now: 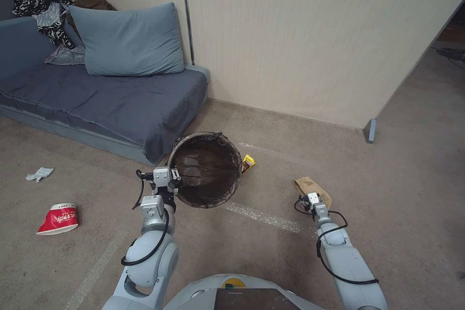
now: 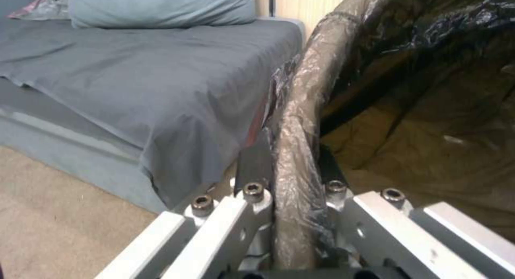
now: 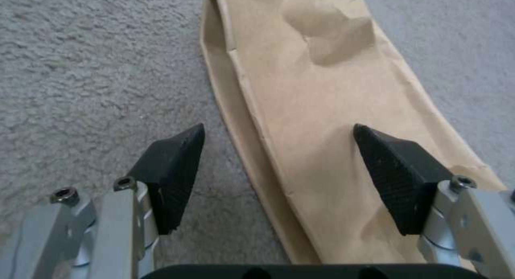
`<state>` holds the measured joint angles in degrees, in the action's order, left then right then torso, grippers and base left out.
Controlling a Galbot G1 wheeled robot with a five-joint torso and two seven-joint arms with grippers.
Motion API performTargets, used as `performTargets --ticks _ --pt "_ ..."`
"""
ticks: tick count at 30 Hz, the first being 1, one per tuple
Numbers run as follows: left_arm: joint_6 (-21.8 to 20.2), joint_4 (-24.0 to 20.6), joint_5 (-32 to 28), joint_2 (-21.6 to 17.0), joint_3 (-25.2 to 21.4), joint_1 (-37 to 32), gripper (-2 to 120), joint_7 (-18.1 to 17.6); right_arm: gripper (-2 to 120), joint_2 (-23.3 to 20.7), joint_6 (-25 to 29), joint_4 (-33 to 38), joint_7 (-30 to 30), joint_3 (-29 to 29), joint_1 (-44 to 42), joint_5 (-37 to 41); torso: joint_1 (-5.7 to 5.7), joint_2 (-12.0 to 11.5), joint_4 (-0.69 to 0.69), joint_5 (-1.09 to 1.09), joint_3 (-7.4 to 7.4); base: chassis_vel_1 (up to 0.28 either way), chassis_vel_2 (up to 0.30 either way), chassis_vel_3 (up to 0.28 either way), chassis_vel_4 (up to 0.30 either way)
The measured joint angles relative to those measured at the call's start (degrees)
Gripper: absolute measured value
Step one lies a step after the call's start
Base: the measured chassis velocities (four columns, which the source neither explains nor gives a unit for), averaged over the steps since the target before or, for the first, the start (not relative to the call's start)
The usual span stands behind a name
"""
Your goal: Pick up the trash bin, then pick up the garbage from the floor and place it into the trash bin.
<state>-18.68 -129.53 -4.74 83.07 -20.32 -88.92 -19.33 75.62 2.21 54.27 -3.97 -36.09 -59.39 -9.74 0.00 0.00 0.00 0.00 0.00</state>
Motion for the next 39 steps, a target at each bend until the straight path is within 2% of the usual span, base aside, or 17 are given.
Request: performTargets --ticks 7,11,14,15,18,19,22,23,25,26,27,39 --pt "0.0 0.0 0.0 0.0 0.0 0.0 3 0.0 69 0.1 0.4 -2.4 0.3 0.0 1.6 -0.9 0.00 0.0 0.00 -0.01 0.00 0.000 0.000 0.000 0.000" --pt "0.0 0.1 0.1 0.0 0.0 -0.1 3 -0.1 61 0.1 1.2 -5.6 0.6 0.0 3.2 -2.0 0.00 0.0 -0.01 -0.01 0.00 0.000 0.000 0.000 0.000" --pt "0.0 0.2 0.1 0.0 -0.1 -0.1 3 -0.1 44 0.4 2.3 -8.8 1.0 -0.3 4.6 -3.0 0.00 0.0 -0.01 -0.03 -0.01 0.000 0.000 0.000 0.000" --pt "0.0 0.2 0.1 0.0 -0.1 -0.1 3 -0.1 44 0.4 2.3 -8.8 1.0 -0.3 4.6 -3.0 0.00 0.0 -0.01 -0.03 -0.01 0.000 0.000 0.000 0.000" --pt "0.0 0.2 0.1 0.0 -0.1 -0.2 3 -0.1 31 0.6 2.7 -10.5 1.1 -0.5 5.4 -3.3 0.00 0.0 0.01 -0.01 -0.01 0.000 0.000 0.000 0.000" --pt "0.0 0.2 0.1 0.0 -0.1 -0.2 3 -0.1 31 0.6 2.7 -10.5 1.1 -0.5 5.4 -3.3 0.00 0.0 0.01 -0.01 -0.01 0.000 0.000 0.000 0.000" --pt "0.1 0.3 0.1 0.0 -0.1 -0.2 3 -0.1 16 0.7 3.0 -11.6 1.0 -0.6 5.7 -3.5 0.00 0.0 0.02 0.01 -0.01 0.000 0.000 0.000 0.000" --pt "0.1 0.3 0.1 0.0 -0.1 -0.2 3 -0.1 16 0.7 3.0 -11.6 1.0 -0.6 5.7 -3.5 0.00 0.0 0.02 0.01 -0.01 0.000 0.000 0.000 0.000" --pt "0.1 0.3 0.1 0.0 -0.1 -0.2 3 -0.1 5 0.8 3.0 -11.7 1.0 -0.6 5.7 -3.5 0.00 0.0 0.03 0.03 -0.01 0.000 0.000 0.000 0.000" --pt "0.1 0.3 0.1 0.0 -0.1 -0.2 3 -0.1 5 0.8 3.0 -11.7 1.0 -0.6 5.7 -3.5 0.00 0.0 0.03 0.03 -0.01 0.000 0.000 0.000 0.000" --pt "0.1 0.3 0.1 0.0 -0.1 -0.2 3 -0.1 0 0.8 3.0 -11.6 1.0 -0.6 5.7 -3.5 0.00 0.0 0.04 0.03 -0.01 0.000 0.000 0.000 0.000" --pt "0.1 0.2 0.1 0.0 -0.1 -0.2 3 -0.1 0 0.6 3.0 -11.0 1.0 -0.7 5.2 -3.4 0.00 0.0 0.00 -0.01 0.00 0.000 0.000 0.000 0.000"
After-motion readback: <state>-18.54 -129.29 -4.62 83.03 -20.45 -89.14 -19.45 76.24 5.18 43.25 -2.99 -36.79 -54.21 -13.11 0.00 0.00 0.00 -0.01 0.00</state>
